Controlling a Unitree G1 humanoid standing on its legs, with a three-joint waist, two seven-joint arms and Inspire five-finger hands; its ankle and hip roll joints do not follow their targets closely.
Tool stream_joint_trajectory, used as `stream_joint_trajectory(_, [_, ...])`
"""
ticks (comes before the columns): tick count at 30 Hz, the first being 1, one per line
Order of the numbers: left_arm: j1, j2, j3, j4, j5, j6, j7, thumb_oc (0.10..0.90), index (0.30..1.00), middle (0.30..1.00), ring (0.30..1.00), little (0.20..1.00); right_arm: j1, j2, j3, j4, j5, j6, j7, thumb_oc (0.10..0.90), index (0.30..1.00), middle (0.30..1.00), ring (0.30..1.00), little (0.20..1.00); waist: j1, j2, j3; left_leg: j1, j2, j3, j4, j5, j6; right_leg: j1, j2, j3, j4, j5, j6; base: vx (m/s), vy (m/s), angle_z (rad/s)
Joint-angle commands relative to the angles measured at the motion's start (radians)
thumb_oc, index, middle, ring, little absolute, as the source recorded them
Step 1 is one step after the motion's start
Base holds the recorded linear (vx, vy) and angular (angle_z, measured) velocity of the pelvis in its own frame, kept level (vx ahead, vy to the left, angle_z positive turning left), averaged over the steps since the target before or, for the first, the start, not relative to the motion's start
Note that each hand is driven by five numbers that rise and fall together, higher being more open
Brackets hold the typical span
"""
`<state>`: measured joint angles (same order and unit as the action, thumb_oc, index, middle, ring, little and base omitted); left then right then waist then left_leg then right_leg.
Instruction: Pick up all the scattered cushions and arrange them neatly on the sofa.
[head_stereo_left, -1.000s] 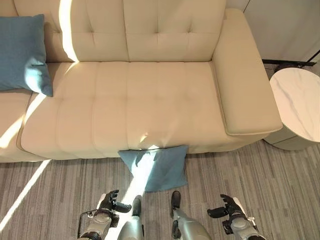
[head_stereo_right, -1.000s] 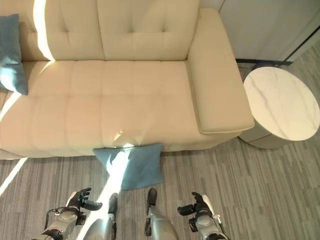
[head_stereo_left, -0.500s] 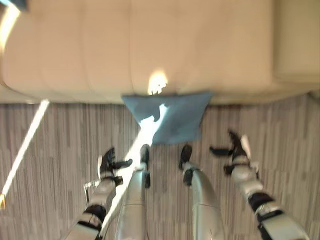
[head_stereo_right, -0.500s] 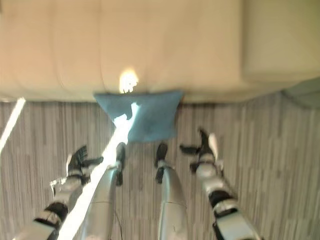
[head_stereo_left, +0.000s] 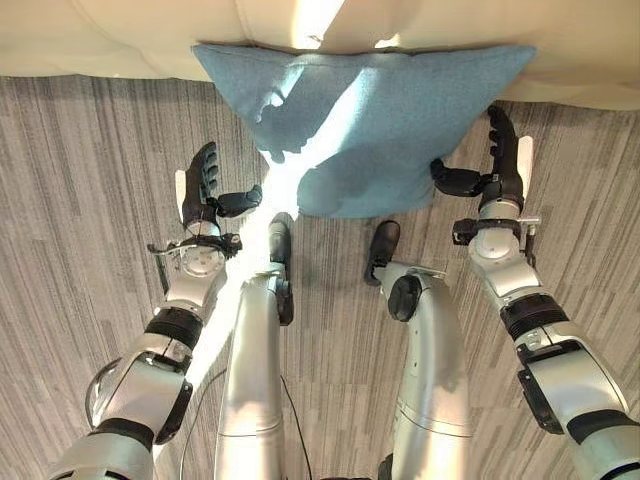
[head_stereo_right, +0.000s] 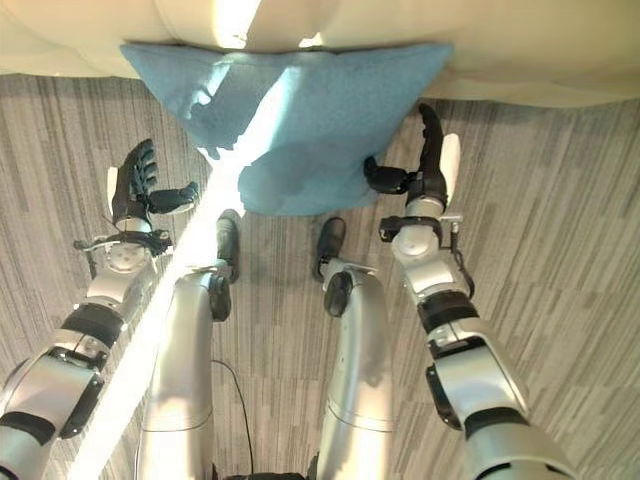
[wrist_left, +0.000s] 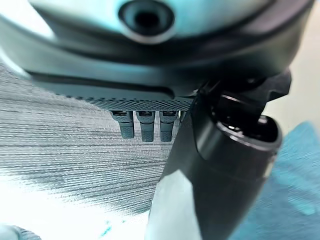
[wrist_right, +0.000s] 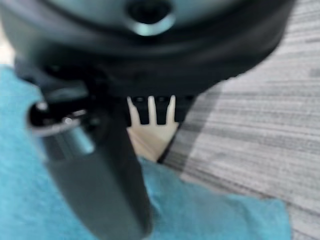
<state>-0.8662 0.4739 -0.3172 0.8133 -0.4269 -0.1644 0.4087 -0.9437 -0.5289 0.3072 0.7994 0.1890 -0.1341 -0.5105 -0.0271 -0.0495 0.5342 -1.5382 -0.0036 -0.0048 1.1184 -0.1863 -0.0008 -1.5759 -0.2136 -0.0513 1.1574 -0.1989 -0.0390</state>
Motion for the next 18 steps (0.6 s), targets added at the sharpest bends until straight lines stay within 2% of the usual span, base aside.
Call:
stream_joint_trajectory(1, [0.073,0.0,-0.007,-0.04,0.023,-0.045,0.039,0.8,0.9,0.9,0.9,0.9,0.08,0.005,0.027,-0.062,0.01,-0.035,-0.051,0.8,0.9,0.9,0.9,0.9,-0.012,0.019,-0.118,0.021,-0.016,-0.016,-0.066,-0.048,-0.01,0.064,0.025,0.067,-0.028,-0.119,0.05,0.04,0.016,0.01])
stream_joint_trajectory(7, [-0.02,-0.062,-0.066,-0.101,0.003,-0.057,0.047,0.8,0.9,0.9,0.9,0.9,-0.004,0.072,0.101,-0.092,0.008,-0.033,-0.044,0.8,0.9,0.9,0.9,0.9,-0.012,0.023,-0.13,-0.011,-0.027,-0.013,-0.063,-0.046,-0.009,0.027,0.03,0.073,-0.024,-0.11,0.057,0.01,0.004,0.01])
stream_joint_trajectory(9, [-0.066,-0.111,-0.093,-0.143,-0.026,-0.068,0.055,0.8,0.9,0.9,0.9,0.9,-0.041,0.124,0.126,-0.127,0.029,-0.048,-0.043,0.8,0.9,0.9,0.9,0.9,-0.013,0.022,-0.138,-0.017,-0.031,-0.013,-0.067,-0.043,-0.01,0.018,0.034,0.074,-0.029,-0.103,0.06,0.0,0.005,0.02])
stream_joint_trajectory(13, [-0.098,-0.146,-0.109,-0.195,-0.073,-0.089,0.049,0.8,0.9,0.9,0.9,0.9,-0.068,0.162,0.14,-0.162,0.056,-0.07,-0.038,0.8,0.9,0.9,0.9,0.9,-0.015,0.022,-0.15,-0.022,-0.031,-0.014,-0.075,-0.037,-0.014,0.012,0.035,0.078,-0.036,-0.092,0.066,0.0,0.0,0.0])
stream_joint_trajectory(14, [-0.112,-0.164,-0.11,-0.232,-0.09,-0.1,0.049,0.704,0.756,0.756,0.756,0.756,-0.073,0.182,0.142,-0.192,0.072,-0.091,-0.031,0.4,0.3,0.3,0.3,0.3,-0.016,0.022,-0.158,-0.019,-0.033,-0.012,-0.086,-0.033,-0.016,0.016,0.037,0.078,-0.046,-0.082,0.07,0.0,0.0,0.0])
stream_joint_trajectory(15, [-0.114,-0.164,-0.107,-0.25,-0.091,-0.105,0.051,0.48,0.42,0.42,0.42,0.42,-0.07,0.185,0.14,-0.212,0.077,-0.102,-0.026,0.4,0.3,0.3,0.3,0.3,-0.017,0.022,-0.162,-0.016,-0.033,-0.01,-0.097,-0.029,-0.017,0.019,0.039,0.076,-0.054,-0.078,0.073,-0.02,0.015,0.04])
stream_joint_trajectory(16, [-0.113,-0.163,-0.107,-0.252,-0.091,-0.104,0.051,0.4,0.3,0.3,0.3,0.3,-0.068,0.184,0.139,-0.213,0.077,-0.102,-0.025,0.4,0.3,0.3,0.3,0.3,-0.017,0.022,-0.163,-0.015,-0.033,-0.01,-0.099,-0.028,-0.017,0.02,0.039,0.076,-0.055,-0.077,0.073,0.0,0.0,0.0])
stream_joint_trajectory(18, [-0.107,-0.162,-0.097,-0.291,-0.087,-0.113,0.045,0.4,0.3,0.3,0.3,0.3,-0.054,0.184,0.128,-0.253,0.082,-0.12,-0.016,0.4,0.3,0.3,0.3,0.3,-0.018,0.022,-0.171,-0.006,-0.032,-0.007,-0.126,-0.018,-0.023,0.029,0.04,0.072,-0.081,-0.068,0.077,0.0,0.0,0.0])
